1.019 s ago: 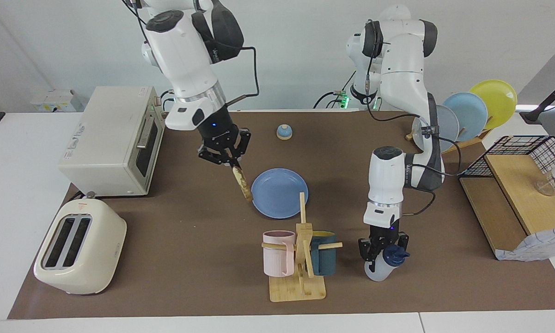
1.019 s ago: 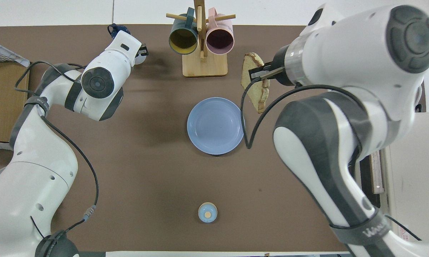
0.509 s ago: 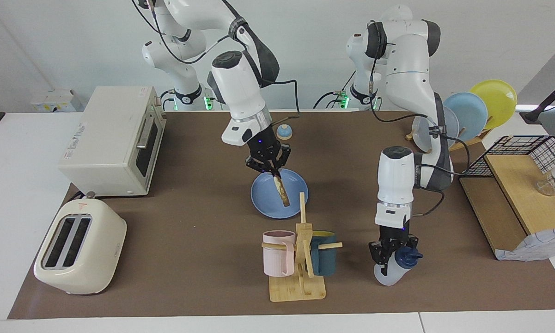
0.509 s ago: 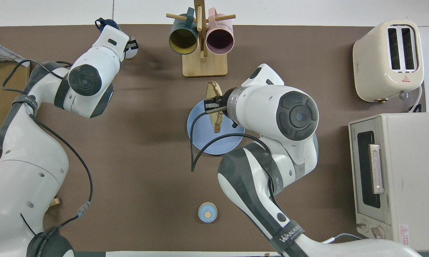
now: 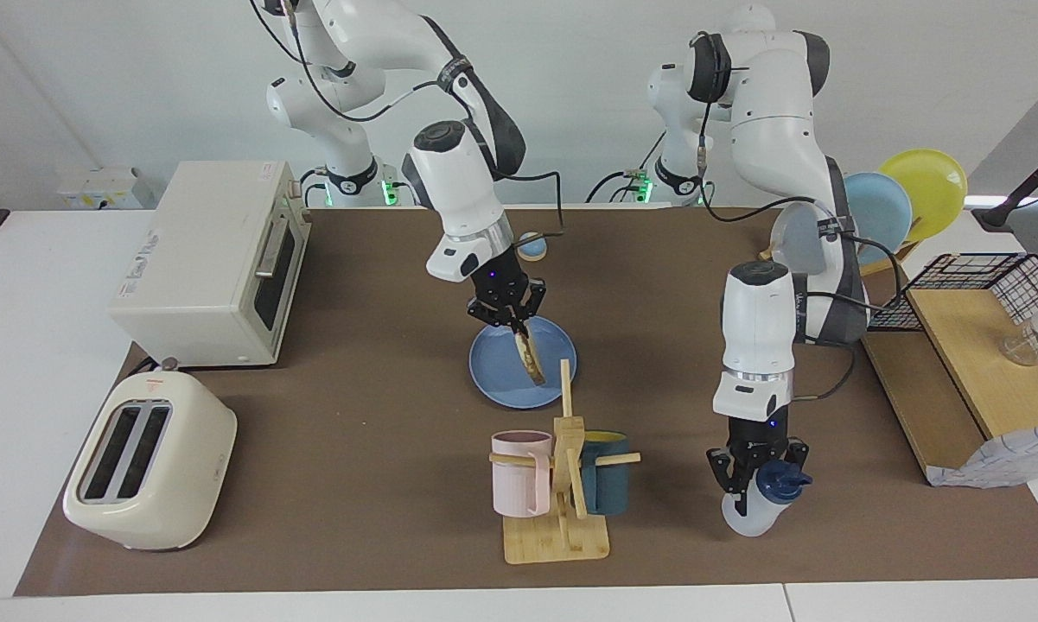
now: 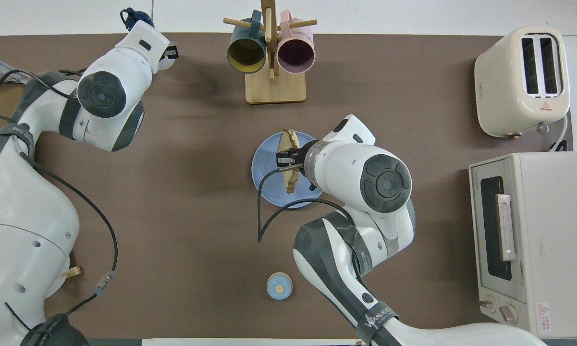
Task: Put bread on plate and add seasoning
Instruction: 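Lower the bread onto the plate while the left gripper carries the bottle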
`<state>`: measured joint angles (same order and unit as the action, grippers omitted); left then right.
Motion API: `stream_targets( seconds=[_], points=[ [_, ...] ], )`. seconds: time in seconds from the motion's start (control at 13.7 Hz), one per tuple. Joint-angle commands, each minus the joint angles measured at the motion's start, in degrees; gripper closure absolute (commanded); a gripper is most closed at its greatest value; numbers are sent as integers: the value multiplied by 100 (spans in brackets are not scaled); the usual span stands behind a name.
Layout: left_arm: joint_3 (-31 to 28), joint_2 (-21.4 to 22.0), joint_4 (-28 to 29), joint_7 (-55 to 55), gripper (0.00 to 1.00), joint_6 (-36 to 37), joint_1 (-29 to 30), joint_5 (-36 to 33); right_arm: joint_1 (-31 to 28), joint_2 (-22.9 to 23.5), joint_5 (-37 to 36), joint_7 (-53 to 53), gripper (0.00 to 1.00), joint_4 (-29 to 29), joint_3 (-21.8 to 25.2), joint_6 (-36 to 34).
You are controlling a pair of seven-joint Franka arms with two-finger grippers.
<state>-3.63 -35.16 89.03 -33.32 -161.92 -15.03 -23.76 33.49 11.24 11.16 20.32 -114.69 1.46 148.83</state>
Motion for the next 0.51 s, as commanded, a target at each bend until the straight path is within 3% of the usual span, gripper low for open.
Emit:
stream_targets(
  seconds=[0.0,0.44],
  points=[
    [651,264,27,333,100,511,569,-68,-36,-359,140,139,100,-571,3,146],
    [3365,545,-211,2098,100,2531,2695,-59,-360,-491,140,130,100,-967,3,242]
  ],
)
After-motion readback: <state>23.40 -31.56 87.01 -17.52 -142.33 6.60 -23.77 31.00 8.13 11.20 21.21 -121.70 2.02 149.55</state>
